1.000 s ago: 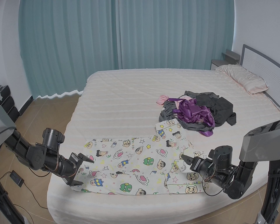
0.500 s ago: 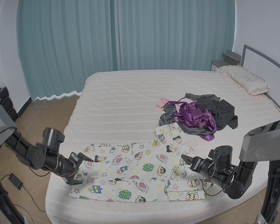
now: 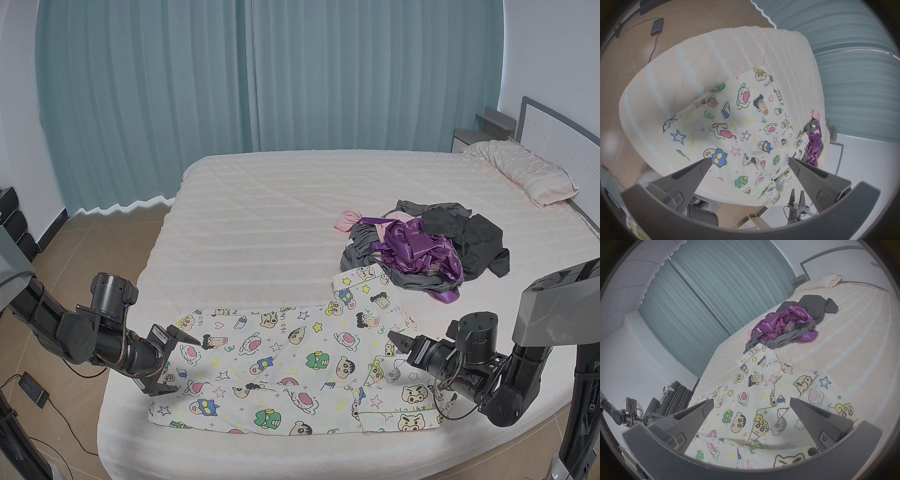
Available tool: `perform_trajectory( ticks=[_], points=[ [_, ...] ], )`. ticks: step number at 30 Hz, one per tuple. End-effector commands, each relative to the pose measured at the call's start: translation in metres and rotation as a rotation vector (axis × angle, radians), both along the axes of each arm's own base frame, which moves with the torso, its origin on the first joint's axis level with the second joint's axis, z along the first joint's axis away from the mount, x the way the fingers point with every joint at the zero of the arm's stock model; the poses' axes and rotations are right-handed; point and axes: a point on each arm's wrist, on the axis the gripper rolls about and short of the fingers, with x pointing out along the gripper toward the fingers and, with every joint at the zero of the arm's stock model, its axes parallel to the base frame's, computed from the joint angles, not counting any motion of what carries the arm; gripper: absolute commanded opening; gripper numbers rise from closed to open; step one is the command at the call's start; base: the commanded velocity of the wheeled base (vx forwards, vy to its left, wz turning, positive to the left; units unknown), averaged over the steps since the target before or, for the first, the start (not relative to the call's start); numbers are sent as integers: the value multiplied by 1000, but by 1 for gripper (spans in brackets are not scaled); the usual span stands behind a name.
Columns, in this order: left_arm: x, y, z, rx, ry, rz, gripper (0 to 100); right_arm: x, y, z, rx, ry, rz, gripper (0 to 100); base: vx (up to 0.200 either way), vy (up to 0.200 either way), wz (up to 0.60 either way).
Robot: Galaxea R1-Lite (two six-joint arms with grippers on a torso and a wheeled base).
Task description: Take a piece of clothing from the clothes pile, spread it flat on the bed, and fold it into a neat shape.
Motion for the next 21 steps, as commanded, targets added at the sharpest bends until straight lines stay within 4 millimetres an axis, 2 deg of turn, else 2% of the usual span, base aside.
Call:
perform_trajectory(
  ticks=[1, 10, 13, 15, 17, 21],
  points=[
    [1, 0, 0, 1, -2, 0, 100, 0, 0, -1, -1, 3, 2, 100, 0, 0, 0],
    [7, 1, 1, 15, -43, 7, 100, 0, 0, -1, 0, 1, 0, 100, 0, 0, 0],
    [14, 2, -6, 83, -78, 44, 100, 0, 1, -1, -1, 3, 2, 100, 0, 0, 0],
    [16, 9, -17, 204, -96, 15, 100, 0, 1, -1, 0, 0, 2, 100, 0, 0, 0],
    [13, 18, -23, 290, -107, -62, 100, 0, 1, -1, 0, 0, 2, 100, 0, 0, 0],
    [5, 29, -27, 337, -142, -148, 100, -1, 0, 0, 0, 0, 2, 100, 0, 0, 0]
  ],
)
